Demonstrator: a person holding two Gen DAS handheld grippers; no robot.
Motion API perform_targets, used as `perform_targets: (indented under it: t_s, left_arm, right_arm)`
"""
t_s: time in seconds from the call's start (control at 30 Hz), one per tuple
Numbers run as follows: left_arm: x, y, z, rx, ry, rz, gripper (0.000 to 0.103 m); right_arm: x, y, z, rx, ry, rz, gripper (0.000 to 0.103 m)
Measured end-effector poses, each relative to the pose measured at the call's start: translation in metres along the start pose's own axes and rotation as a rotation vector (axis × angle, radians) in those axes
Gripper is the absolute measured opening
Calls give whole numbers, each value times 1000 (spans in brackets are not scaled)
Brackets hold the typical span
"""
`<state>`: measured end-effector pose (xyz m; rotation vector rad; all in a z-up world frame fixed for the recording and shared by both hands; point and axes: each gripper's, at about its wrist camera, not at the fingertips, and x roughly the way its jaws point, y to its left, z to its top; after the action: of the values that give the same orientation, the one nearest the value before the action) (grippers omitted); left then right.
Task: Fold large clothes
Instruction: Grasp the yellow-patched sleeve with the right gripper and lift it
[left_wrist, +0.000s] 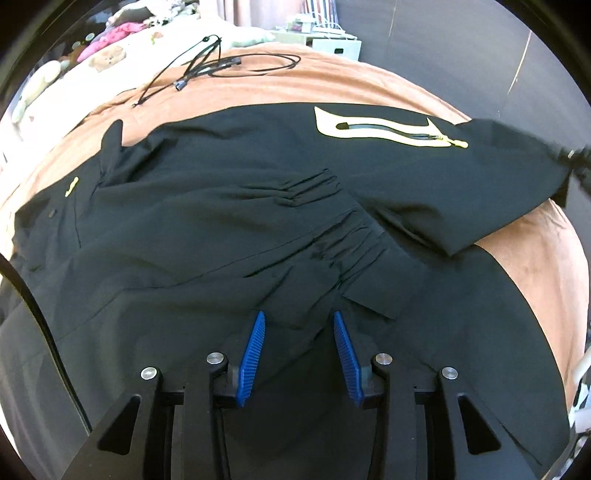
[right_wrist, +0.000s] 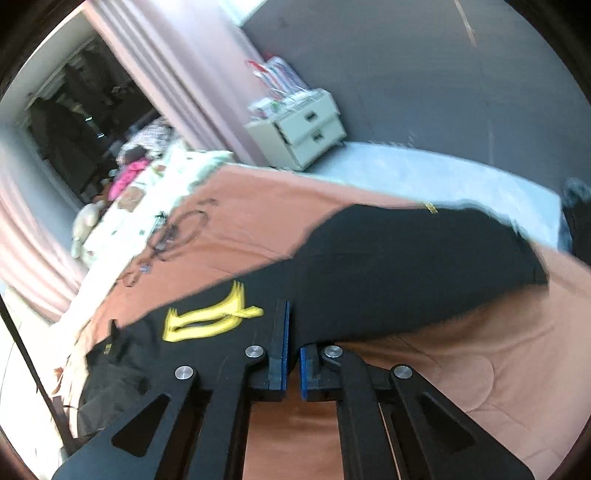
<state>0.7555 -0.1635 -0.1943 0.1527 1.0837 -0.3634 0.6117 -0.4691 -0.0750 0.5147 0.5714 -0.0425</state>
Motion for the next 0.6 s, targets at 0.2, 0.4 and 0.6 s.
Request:
perform_targets:
  t_s: [0.2, 0.4, 0.6]
  left_arm:
    - [-28, 7, 4, -24, -31, -37, 41]
    - [-76, 28, -1, -47, -67, -37, 42]
    - [-125, 67, -28, -77, -72, 37, 42]
  right_arm:
    - [-41, 80, 14, -130, -56, 110, 1]
    - [-63, 155, 1, -227, -57, 229, 1]
    - [-60, 212, -28, -296, -1, 315, 1]
